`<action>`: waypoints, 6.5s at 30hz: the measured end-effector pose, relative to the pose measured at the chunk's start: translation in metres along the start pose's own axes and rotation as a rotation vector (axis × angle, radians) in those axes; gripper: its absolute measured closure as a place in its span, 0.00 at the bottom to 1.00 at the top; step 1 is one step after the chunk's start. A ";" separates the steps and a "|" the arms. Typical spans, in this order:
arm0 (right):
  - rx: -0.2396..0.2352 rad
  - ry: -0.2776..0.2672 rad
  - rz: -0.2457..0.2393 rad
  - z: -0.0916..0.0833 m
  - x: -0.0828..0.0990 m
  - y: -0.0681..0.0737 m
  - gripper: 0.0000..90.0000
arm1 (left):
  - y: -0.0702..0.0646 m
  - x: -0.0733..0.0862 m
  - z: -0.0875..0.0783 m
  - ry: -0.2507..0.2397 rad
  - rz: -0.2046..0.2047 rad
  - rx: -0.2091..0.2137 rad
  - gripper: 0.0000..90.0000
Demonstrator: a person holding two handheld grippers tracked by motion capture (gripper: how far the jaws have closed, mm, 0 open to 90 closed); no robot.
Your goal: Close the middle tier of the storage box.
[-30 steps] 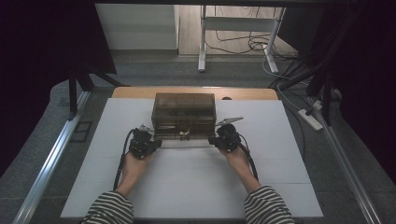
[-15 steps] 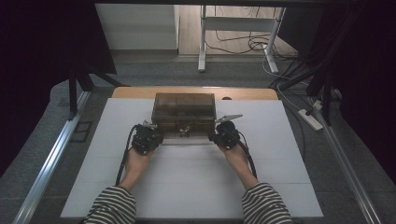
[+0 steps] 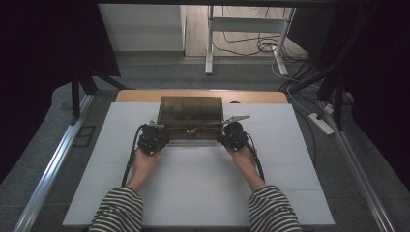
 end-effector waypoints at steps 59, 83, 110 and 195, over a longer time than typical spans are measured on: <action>0.009 0.012 0.010 0.009 -0.002 -0.011 0.93 | 0.007 -0.015 0.003 -0.018 -0.007 0.035 0.89; 0.017 -0.013 -0.021 -0.023 -0.001 -0.012 0.81 | 0.000 -0.019 -0.026 -0.052 0.029 0.022 0.54; 0.030 -0.040 -0.014 -0.054 0.020 -0.027 0.74 | -0.006 -0.002 -0.049 -0.103 0.033 0.062 0.45; 0.131 -0.293 0.064 -0.186 0.107 -0.059 0.43 | -0.008 0.062 -0.122 -0.333 0.055 0.038 0.33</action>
Point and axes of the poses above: each handheld gripper's, and its own axes: z roughly forward along the jaws, x roughly out of its underside, y roughly to its left, the point moved 9 cm from there along z, roughly forward along the jaws, and after that the axes turned 7 degrees about -y, right-handed, at the moved point
